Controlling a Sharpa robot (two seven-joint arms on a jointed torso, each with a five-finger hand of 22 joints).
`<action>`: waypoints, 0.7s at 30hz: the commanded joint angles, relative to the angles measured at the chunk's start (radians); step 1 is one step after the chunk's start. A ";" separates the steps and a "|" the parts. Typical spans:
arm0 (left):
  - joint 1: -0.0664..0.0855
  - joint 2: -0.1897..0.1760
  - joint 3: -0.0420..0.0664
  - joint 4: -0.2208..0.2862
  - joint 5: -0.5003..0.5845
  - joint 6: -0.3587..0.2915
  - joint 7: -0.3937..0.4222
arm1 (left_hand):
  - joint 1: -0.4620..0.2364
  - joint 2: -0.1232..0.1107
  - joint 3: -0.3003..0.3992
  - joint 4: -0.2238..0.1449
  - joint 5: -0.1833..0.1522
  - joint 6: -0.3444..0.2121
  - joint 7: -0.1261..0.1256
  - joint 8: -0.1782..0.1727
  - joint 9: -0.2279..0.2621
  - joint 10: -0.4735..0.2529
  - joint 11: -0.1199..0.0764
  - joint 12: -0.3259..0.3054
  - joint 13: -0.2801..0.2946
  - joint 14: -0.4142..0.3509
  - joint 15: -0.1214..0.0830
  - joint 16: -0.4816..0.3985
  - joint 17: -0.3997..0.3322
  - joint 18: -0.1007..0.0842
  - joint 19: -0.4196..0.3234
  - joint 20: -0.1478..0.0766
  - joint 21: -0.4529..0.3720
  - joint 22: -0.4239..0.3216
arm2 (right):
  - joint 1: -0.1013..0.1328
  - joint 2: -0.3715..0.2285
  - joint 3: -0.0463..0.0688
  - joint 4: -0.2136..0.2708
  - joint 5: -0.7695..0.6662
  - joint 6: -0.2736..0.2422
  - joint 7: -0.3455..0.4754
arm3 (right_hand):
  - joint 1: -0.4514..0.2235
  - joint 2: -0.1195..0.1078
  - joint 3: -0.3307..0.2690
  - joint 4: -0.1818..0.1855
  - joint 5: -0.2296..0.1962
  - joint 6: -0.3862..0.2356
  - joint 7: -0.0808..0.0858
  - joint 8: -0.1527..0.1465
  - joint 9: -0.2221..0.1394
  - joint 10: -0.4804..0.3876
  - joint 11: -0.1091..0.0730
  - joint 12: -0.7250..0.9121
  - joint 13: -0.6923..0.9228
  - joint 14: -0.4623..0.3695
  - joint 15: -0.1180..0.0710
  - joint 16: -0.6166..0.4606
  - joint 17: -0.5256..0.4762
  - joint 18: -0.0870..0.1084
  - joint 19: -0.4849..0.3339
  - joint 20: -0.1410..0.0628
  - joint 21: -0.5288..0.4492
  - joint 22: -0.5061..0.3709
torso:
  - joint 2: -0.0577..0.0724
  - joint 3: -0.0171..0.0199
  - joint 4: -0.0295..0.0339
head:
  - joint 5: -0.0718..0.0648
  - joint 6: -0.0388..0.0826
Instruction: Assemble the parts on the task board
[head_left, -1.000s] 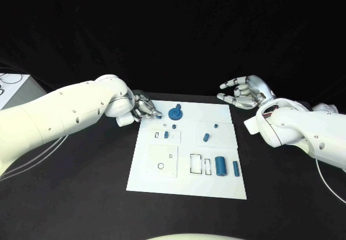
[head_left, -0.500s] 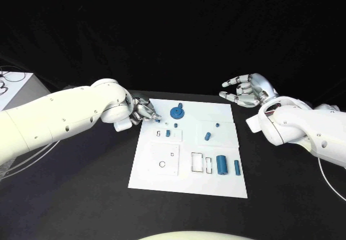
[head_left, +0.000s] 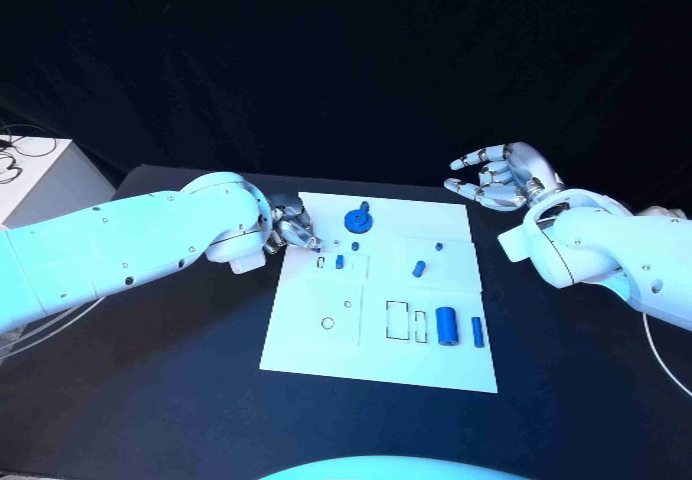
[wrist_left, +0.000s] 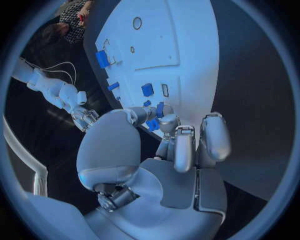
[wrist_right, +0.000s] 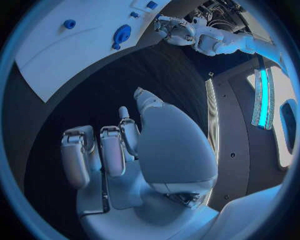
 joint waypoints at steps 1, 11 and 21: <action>-0.006 -0.005 -0.004 0.019 -0.055 -0.039 -0.005 | -0.011 -0.001 0.178 -0.169 0.005 0.033 -0.027 0.004 0.163 0.006 -0.001 0.005 0.002 0.094 -0.010 0.005 0.232 -0.009 0.006 -0.001 0.004 0.002 | 0.000 -0.002 0.000 0.000 -0.006 0.009 0.001 | -0.011 0.000 0.004 0.001 -0.003 -0.009 0.001 0.005 -0.001 -0.007 0.000 -0.004 0.055 0.056 0.006 -0.005 0.168 -0.007 0.105 0.003 0.004 0.263 | 0.000 0.0015 -0.0014 | 0.003 -0.005; -0.026 -0.009 -0.013 0.053 -0.084 -0.069 -0.005 | -0.018 -0.003 0.185 -0.174 0.007 0.035 -0.028 0.006 0.163 0.012 -0.002 0.007 0.007 0.094 -0.011 0.006 0.234 -0.010 0.006 -0.002 0.005 0.002 | 0.000 -0.002 0.000 0.001 -0.006 0.009 0.002 | -0.011 0.000 0.004 0.001 -0.003 -0.009 0.001 0.005 -0.001 -0.007 0.000 -0.004 0.055 0.056 0.006 -0.005 0.168 -0.007 0.105 0.003 0.004 0.263 | 0.001 0.0016 -0.0024 | 0.004 -0.008; -0.036 -0.009 -0.016 0.061 -0.106 -0.070 -0.006 | -0.019 -0.003 0.187 -0.175 0.007 0.036 -0.028 0.006 0.164 0.013 -0.003 0.008 0.009 0.094 -0.011 0.006 0.234 -0.010 0.007 -0.002 0.005 0.002 | 0.000 -0.004 0.000 0.002 -0.006 0.009 0.002 | -0.011 0.000 0.004 0.001 -0.003 -0.009 0.001 0.005 -0.001 -0.007 0.000 -0.004 0.055 0.056 0.006 -0.005 0.168 -0.007 0.105 0.003 0.004 0.263 | 0.002 0.0012 -0.0024 | 0.004 -0.010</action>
